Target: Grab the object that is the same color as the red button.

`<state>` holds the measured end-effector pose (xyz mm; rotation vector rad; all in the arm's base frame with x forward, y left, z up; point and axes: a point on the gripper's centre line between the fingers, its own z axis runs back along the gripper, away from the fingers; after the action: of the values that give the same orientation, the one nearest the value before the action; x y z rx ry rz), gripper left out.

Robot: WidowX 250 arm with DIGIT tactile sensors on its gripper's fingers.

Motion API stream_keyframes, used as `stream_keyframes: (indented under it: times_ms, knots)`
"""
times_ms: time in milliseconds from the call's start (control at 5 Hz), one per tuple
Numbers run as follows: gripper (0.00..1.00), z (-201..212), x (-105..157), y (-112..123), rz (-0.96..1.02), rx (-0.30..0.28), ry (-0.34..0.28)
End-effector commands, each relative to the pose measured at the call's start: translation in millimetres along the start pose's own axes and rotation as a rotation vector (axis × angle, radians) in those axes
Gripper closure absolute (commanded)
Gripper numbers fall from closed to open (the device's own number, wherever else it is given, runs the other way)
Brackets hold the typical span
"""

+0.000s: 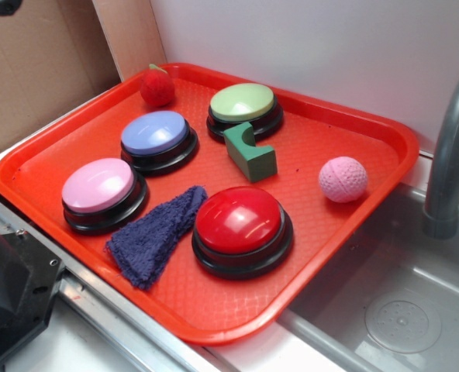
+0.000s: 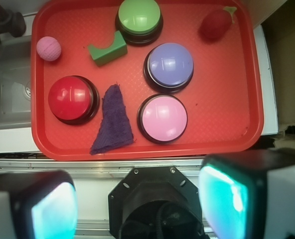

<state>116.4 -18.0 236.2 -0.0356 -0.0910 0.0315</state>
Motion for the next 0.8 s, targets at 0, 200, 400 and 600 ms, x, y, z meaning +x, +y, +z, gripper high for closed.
stream_keyframes:
  times_ms: [0, 200, 400, 600]
  knots:
    - [0.0, 0, 0, 0, 0.0, 0.0, 0.0]
    - [0.0, -8, 33, 6, 0.096, -0.016, -0.058]
    - [0.0, -26, 58, 22, 0.26, 0.029, -0.084]
    - [0.0, -39, 81, 39, 0.388, 0.023, -0.157]
